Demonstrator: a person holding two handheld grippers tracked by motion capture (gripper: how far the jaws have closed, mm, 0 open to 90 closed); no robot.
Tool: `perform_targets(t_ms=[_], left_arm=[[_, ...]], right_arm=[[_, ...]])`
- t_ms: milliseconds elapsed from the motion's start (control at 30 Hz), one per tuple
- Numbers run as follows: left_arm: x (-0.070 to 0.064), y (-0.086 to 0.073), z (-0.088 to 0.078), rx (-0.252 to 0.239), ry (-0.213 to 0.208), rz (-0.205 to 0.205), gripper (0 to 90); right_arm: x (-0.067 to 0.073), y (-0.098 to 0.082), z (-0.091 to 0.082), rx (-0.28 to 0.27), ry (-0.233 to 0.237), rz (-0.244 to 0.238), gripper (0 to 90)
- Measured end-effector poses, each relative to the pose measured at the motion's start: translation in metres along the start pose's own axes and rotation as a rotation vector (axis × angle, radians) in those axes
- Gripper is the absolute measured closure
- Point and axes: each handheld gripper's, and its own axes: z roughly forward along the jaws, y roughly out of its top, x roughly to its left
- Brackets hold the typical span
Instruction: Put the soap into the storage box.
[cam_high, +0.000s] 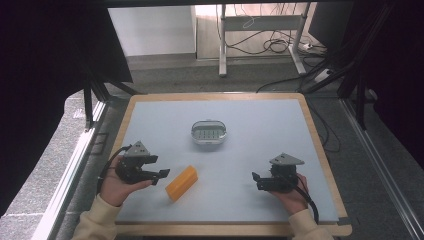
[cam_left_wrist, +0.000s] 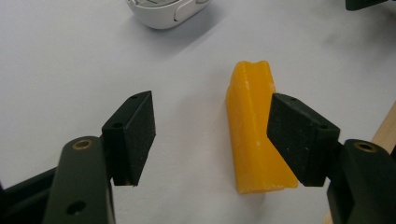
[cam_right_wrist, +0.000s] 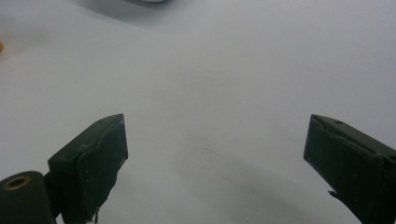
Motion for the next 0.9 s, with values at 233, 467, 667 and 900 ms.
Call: perform_targets(t_ms=[233, 467, 667, 900], left_arm=[[-0.005, 0.003, 0.004, 0.023, -0.016, 0.007, 32.1], [-0.013, 0.007, 0.01, 0.058, -0.032, 0.028, 31.6], [-0.021, 0.01, 0.021, 0.084, -0.042, 0.041, 31.0], [-0.029, 0.013, 0.034, 0.115, -0.04, 0.042, 30.5]], right_arm=[[0.001, 0.0, 0.0, -0.004, 0.009, -0.005, 6.6], [0.002, 0.0, 0.0, 0.002, 0.004, -0.017, 6.6], [0.003, 0.0, 0.0, 0.003, 0.003, -0.023, 6.5], [0.003, 0.0, 0.0, 0.011, 0.002, -0.03, 6.4]])
